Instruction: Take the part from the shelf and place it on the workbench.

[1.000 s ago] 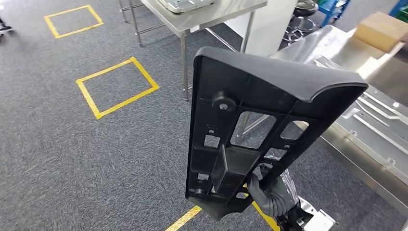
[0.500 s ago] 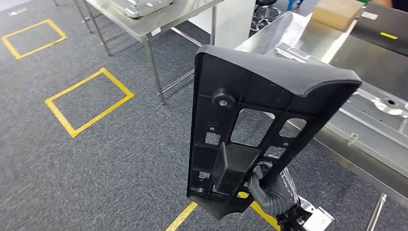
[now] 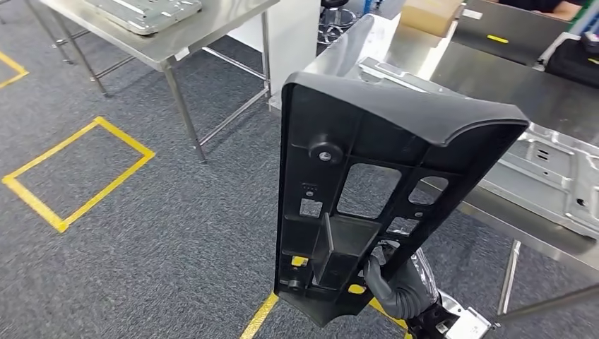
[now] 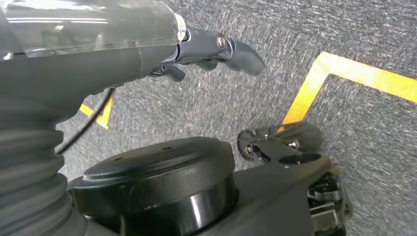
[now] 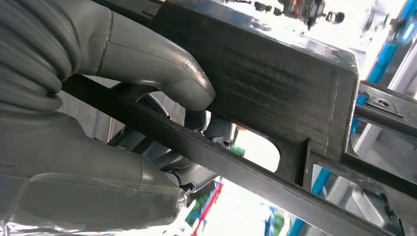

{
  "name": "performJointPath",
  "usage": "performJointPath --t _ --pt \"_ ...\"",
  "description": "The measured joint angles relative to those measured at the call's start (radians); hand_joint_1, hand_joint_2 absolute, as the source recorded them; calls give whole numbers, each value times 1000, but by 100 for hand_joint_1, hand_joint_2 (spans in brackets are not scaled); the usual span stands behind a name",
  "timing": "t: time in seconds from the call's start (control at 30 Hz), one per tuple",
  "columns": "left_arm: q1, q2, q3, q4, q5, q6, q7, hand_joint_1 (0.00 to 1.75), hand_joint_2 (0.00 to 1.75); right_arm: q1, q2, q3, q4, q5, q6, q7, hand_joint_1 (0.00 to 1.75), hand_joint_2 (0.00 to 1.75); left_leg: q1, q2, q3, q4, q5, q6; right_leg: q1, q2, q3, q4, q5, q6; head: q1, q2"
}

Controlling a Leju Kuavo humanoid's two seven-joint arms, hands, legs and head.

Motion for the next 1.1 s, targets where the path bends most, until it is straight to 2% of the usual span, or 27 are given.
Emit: performJointPath --t 0.03,0.07,0.1,0.13,0.17,0.23,0.27,0.3,0.37,0.43,0.5,0.53,0.57,0.6,0.63,0.67,0.73,0.77,0.8,0.87,0.9,0.93,1.0,1.03,1.07,1.1 --pt "1 0 0 0 1 1 0 0 175 -1 0 0 0 0 0 0 175 175 -1 13 -1 0 -1 1 -2 -7 -31 64 -25 4 0 0" --pt "1 0 0 0 1 1 1 0 175 -1 0 0 1 0 1 0 175 175 -2 27 -1 0 -2 1 -4 -10 -50 103 -34 7 0 0" --pt "1 0 0 0 1 2 1 0 175 -2 0 -1 2 0 1 0 175 175 -3 40 0 0 -4 0 -6 -14 -48 103 -23 9 0 0" --pt "1 0 0 0 1 2 1 0 175 -2 0 -1 3 0 2 0 175 175 -3 52 2 1 -6 -1 -7 -20 -25 60 6 10 0 0" --pt "0 0 0 0 0 2 1 0 175 -3 0 -1 3 0 2 0 175 175 -3 62 6 1 -9 -4 -7 -34 15 -12 41 9 0 0" --pt "0 0 0 0 0 2 1 0 175 -8 0 -2 3 0 2 0 175 175 -7 79 13 2 -16 -14 -1 -70 85 -139 83 -1 0 0" --pt "0 0 0 0 -1 2 1 0 175 -10 0 -2 3 0 2 0 175 175 -9 87 16 3 -18 -19 3 -80 99 -169 89 -7 0 0" --pt "-1 0 0 0 -1 2 0 0 175 -11 0 -2 3 0 2 0 175 175 -11 95 18 3 -21 -24 7 -78 100 -175 86 -13 0 0" --pt "-3 0 -1 0 -2 3 -1 0 175 -13 0 -3 3 -1 3 0 175 175 -10 105 22 4 -26 -35 5 -56 99 -178 89 -24 0 0" --pt "-4 0 -2 0 -3 2 -2 0 175 -20 0 -5 3 -6 4 1 175 175 -5 70 8 44 -55 -47 -1 -36 100 -184 93 -35 0 0" --pt "-4 0 -2 0 -2 2 -3 0 175 -35 0 -5 5 -13 6 2 175 175 -2 21 -48 164 -117 -54 -3 -15 100 -185 95 -43 0 0" --pt "-5 0 -2 0 0 2 -3 0 175 -41 0 -6 8 -17 7 3 175 175 -2 11 -82 234 -145 -55 -2 -4 99 -185 95 -45 0 0" --pt "-6 0 -2 0 0 2 -3 0 175 -46 0 -6 10 -20 8 3 175 175 -1 7 -108 285 -158 -56 -1 9 99 -185 96 -46 0 0" --pt "-8 0 -2 0 1 2 -2 0 175 -49 0 -6 13 -23 9 3 175 175 -1 6 -118 300 -150 -56 -1 21 100 -184 96 -46 0 0" --pt "-10 0 -2 0 1 2 -1 0 175 -51 -1 -7 17 -25 10 3 175 175 -1 4 -108 273 -122 -54 -1 35 102 -183 95 -45 0 0" --pt "-10 0 -2 0 1 2 0 0 175 -54 -1 -7 20 -27 10 2 175 175 0 -3 -82 212 -82 -52 -1 49 103 -182 95 -44 0 0" --pt "-7 1 -2 0 3 3 2 0 175 -62 -3 -7 26 -32 11 -1 175 175 3 -45 -27 78 -21 -45 -1 75 101 -177 94 -37 0 0" --pt "-6 2 -2 0 5 3 3 0 175 -67 -5 -7 28 -34 10 -3 175 175 3 -63 -13 39 -9 -41 -1 86 97 -175 95 -31 0 0" --pt "-5 2 -2 0 7 4 2 0 175 -70 -6 -7 30 -36 9 -4 175 175 2 -73 -8 23 -9 -37 -2 96 92 -174 97 -23 0 0" --pt "-6 2 -1 0 13 5 -1 0 175 -74 -9 -7 33 -37 8 -5 175 175 1 -56 -7 17 -5 -25 -5 113 85 -177 102 -8 0 0" --pt "-6 1 -1 0 15 5 -3 0 175 -74 -12 -8 33 -37 7 -6 175 175 2 -46 -6 12 -1 -18 -4 103 81 -172 98 -3 0 0" --pt "-7 0 -1 0 17 5 -5 0 175 -77 -14 -8 34 -38 6 -7 175 175 4 -33 -4 7 3 -11 -3 80 70 -150 84 1 0 0" --pt "-4 0 -1 0 18 5 -9 0 175 -84 -18 -8 37 -38 6 -8 175 175 3 -7 -4 2 5 -3 -1 16 18 -42 23 8 0 0" --pt "-2 0 0 0 19 5 -10 0 175 -87 -19 -7 40 -39 6 -9 175 175 1 7 -5 2 4 -1 -2 -2 -17 30 -10 11 0 0" --pt "-1 0 0 0 20 5 -10 0 175 -88 -20 -7 44 -39 7 -9 175 175 0 21 -5 3 3 0 -3 -10 -45 88 -29 14 0 0" --pt "0 0 0 0 21 5 -11 0 175 -89 -21 -7 47 -39 7 -9 175 175 -1 34 -4 3 2 0 -4 -13 -57 112 -29 15 0 0"
